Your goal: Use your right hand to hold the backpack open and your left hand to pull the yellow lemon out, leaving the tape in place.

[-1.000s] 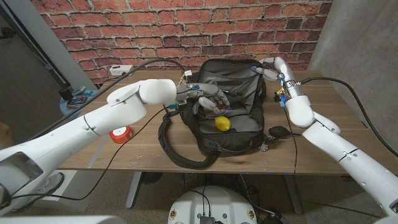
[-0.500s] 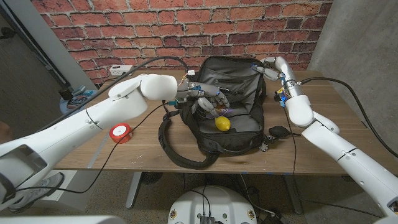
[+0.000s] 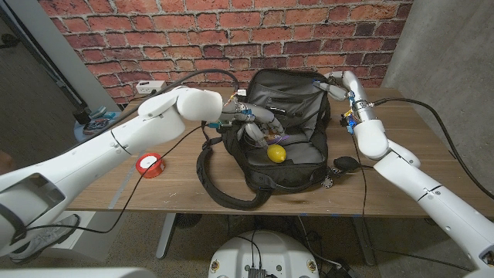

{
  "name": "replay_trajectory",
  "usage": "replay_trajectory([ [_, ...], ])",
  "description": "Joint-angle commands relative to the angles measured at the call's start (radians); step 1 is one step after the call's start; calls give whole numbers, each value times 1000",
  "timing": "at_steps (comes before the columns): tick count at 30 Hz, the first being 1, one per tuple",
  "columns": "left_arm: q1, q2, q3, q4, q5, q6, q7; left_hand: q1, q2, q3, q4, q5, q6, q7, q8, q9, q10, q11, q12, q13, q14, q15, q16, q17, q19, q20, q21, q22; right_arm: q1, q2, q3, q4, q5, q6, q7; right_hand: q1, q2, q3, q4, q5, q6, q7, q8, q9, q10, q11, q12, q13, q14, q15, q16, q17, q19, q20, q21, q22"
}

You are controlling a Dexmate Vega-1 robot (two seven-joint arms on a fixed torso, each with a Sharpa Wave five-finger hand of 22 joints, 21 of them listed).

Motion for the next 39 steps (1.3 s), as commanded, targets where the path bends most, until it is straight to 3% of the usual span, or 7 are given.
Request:
replay_trajectory([
  [1,-9,-24,8,39,62,-57,-28,18,-1,-3,2,-3,-5,1,1,0,-1,-1,0,1,-2,-5,-4,1,-6,3,-2,3,-4,7,4,-2,14,-3,-9,4,10,-5,2,4,8,1,5,3,2,10,-2,1,9,-121,-1,5,9,-79,2,3],
  [18,-10,-63,16,84,125,-140,-34,16,8,-23,15,-11,-20,3,2,-1,-10,-2,-6,-6,-10,-4,-10,2,-22,0,-5,2,-19,13,12,-8,25,-6,-23,6,11,-7,1,5,6,0,4,3,2,8,-3,2,9,-122,-4,7,10,-78,2,3],
  [39,10,-80,27,139,204,-247,0,21,16,-44,19,-20,-43,5,2,-2,-34,2,-16,-15,-23,-8,-21,2,-29,-7,-5,1,-38,22,16,-20,40,-10,-30,7,12,-9,1,5,7,3,3,3,1,9,-5,2,13,-121,-7,11,11,-77,1,3],
])
